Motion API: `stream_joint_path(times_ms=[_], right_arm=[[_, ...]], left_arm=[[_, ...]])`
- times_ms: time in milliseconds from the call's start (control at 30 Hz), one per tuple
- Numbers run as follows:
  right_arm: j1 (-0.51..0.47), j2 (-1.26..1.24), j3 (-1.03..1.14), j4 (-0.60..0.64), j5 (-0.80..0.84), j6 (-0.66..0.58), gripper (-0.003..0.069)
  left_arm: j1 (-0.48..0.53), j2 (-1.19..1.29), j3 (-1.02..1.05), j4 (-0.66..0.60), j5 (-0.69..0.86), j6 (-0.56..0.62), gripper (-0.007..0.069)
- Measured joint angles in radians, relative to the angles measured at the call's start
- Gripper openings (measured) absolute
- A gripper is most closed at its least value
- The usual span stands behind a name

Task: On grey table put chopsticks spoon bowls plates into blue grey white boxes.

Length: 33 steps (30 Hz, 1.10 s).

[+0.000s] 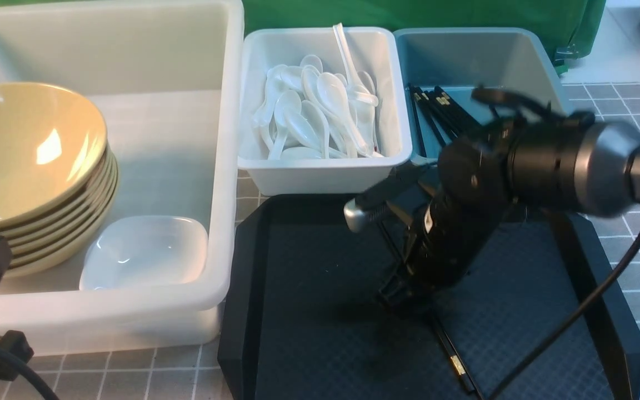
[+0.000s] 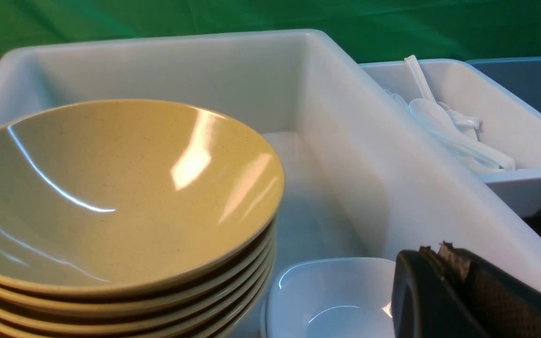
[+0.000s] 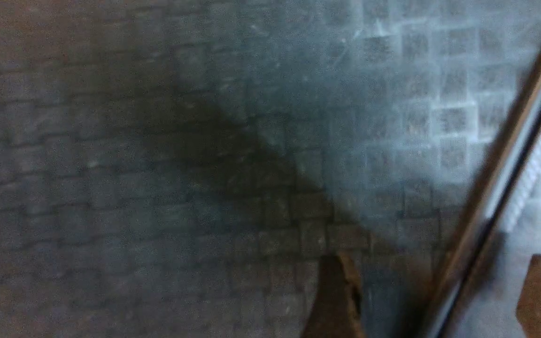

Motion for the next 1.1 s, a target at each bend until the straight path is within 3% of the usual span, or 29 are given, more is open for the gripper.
stream_joint_path(times_ms=[100,267,467,700,833,900,1000,1100], right_arm=[[0.000,0.014,0.006,-0.024,-0.014,-0.007,0.0402],[0.000,0.011,0.006,-0.024,-0.017,-0.058,0.0125],[0.000,-0.039,0.021,-0.013,-0.002,-0.081,0.0116],[0.000,-0.307,0.025,-0.071,-0.063,-0.119,0.0116],[-0.038,-0.382,0.025,-0.163,-0.275,-0.106,0.0116],[-0.121,-0.378,0.025,-0.201,-0.579,-0.074,0.0116],[-0.203,-0.317,0.013,-0.213,-0.833,-0.018,0.0117],[-0.268,-0.223,-0.039,-0.216,-0.914,0.064,0.0155]], left_arm=[[0.000,0.000,0.000,0.000,-0.001,0.000,-0.0011],[0.000,0.000,0.000,0.000,-0.001,0.000,-0.0011],[0.000,0.000,0.000,0.000,0.000,0.000,-0.0011],[0.000,0.000,0.000,0.000,0.000,0.000,-0.0011],[0.000,0.000,0.000,0.000,0.000,0.000,-0.0011],[0.000,0.000,0.000,0.000,0.000,0.000,-0.0011],[0.000,0.000,0.000,0.000,0.000,0.000,-0.0011],[0.000,0.000,0.000,0.000,0.000,0.000,-0.0011]])
